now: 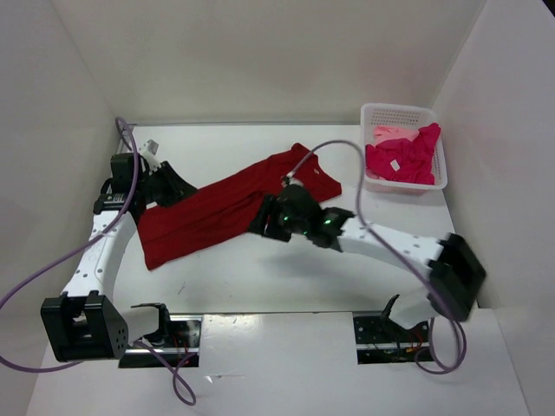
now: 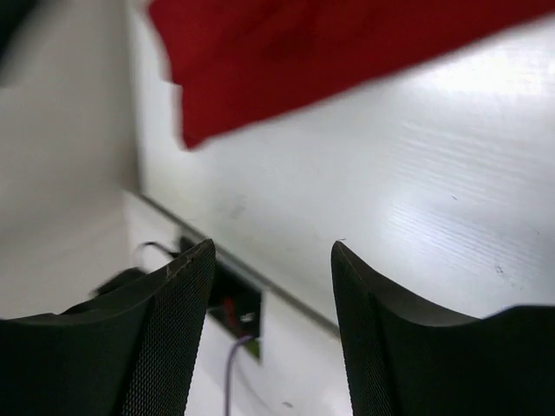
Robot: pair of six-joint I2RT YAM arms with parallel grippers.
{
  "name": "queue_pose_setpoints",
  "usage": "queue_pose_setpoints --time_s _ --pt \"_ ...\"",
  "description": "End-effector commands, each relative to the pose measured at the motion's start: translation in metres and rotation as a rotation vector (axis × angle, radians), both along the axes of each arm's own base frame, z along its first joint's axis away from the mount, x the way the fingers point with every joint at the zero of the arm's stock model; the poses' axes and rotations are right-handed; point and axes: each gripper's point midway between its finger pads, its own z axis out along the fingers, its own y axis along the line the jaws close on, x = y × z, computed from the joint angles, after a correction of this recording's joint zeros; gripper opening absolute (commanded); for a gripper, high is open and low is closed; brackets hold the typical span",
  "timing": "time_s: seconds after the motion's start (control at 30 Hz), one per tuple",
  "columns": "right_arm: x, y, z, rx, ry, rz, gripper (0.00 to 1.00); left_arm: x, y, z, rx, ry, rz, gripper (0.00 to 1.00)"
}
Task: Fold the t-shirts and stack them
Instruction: Rotate the tshirt 95 degrees
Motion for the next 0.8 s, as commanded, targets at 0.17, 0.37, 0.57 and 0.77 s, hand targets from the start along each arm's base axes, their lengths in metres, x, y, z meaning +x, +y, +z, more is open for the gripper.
queue_pose_setpoints --time_s 0.17,0.37,0.57,0.77 --pt "0.015 0.07 -0.068 0.126 0.1 -0.038 0.65 0.008 -0.006 0.004 -0.006 -0.037 -0.025 0.36" --pt "0.029 0.086 -0.113 0.095 0.159 -0.1 0.65 0.001 -0.012 -0.009 -0.004 -0.007 -0.038 0.36" --pt "0.045 0.103 -0.136 0.1 0.219 -0.171 0.57 -0.001 -0.012 -0.01 -0.004 -0.007 -0.038 0.36" --pt "0.055 0.112 -0.156 0.087 0.273 -0.233 0.46 0.0 -0.016 -0.011 0.006 -0.008 -0.053 0.36"
